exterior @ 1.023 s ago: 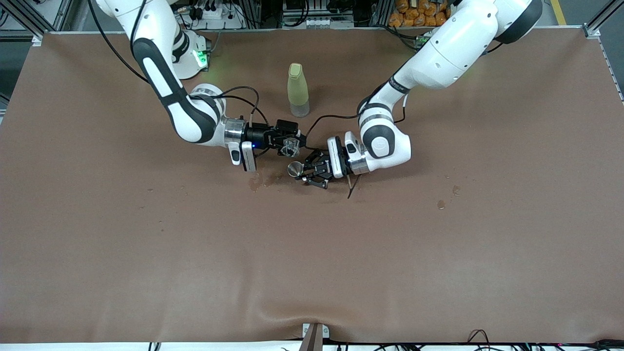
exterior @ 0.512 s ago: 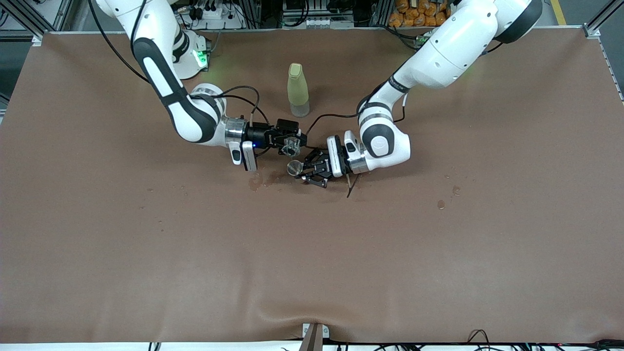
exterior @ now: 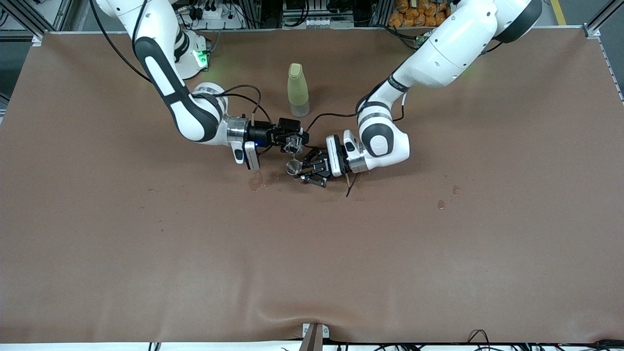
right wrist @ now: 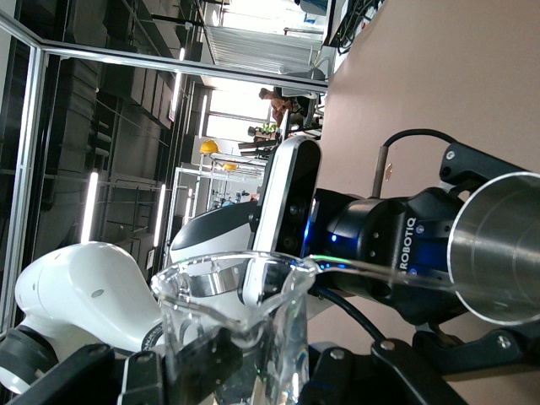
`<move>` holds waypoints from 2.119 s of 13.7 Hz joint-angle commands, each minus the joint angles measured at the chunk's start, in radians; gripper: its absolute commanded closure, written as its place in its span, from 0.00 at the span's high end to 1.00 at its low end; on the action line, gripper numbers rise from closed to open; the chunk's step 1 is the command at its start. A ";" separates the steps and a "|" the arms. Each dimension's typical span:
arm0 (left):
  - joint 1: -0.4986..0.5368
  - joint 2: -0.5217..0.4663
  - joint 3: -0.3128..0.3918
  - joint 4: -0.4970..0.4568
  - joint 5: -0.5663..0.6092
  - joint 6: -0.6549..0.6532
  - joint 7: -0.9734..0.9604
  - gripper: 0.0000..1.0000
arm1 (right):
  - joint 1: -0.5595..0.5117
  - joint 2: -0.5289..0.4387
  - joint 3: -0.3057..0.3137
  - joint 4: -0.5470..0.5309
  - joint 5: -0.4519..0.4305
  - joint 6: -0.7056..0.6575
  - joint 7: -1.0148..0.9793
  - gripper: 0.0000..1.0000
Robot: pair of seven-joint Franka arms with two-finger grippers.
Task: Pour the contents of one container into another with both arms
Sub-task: 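Pour the liquid from the beaker into the jigger held by the left gripper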
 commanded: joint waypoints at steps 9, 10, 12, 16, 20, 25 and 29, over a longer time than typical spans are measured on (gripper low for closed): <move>0.020 -0.038 -0.024 -0.053 -0.036 -0.005 0.028 0.00 | 0.005 -0.023 0.002 -0.006 0.025 0.002 0.130 0.00; 0.022 -0.038 -0.024 -0.054 -0.036 -0.005 0.028 0.00 | 0.005 -0.023 0.002 -0.006 0.025 0.000 0.141 0.00; 0.026 -0.039 -0.024 -0.062 -0.036 -0.005 0.028 0.00 | 0.005 -0.023 0.002 -0.006 0.025 0.000 0.153 0.00; 0.026 -0.041 -0.024 -0.064 -0.036 -0.005 0.028 0.00 | 0.005 -0.025 0.002 -0.006 0.023 -0.007 0.207 0.00; 0.026 -0.042 -0.024 -0.064 -0.036 -0.006 0.028 0.00 | 0.000 -0.026 0.002 -0.006 0.023 -0.035 0.273 0.00; 0.036 -0.052 -0.026 -0.082 -0.036 -0.008 0.030 0.00 | 0.000 -0.026 0.002 -0.006 0.025 -0.044 0.345 0.00; 0.042 -0.059 -0.027 -0.096 -0.036 -0.009 0.030 0.00 | -0.002 -0.026 0.002 -0.006 0.025 -0.058 0.432 0.00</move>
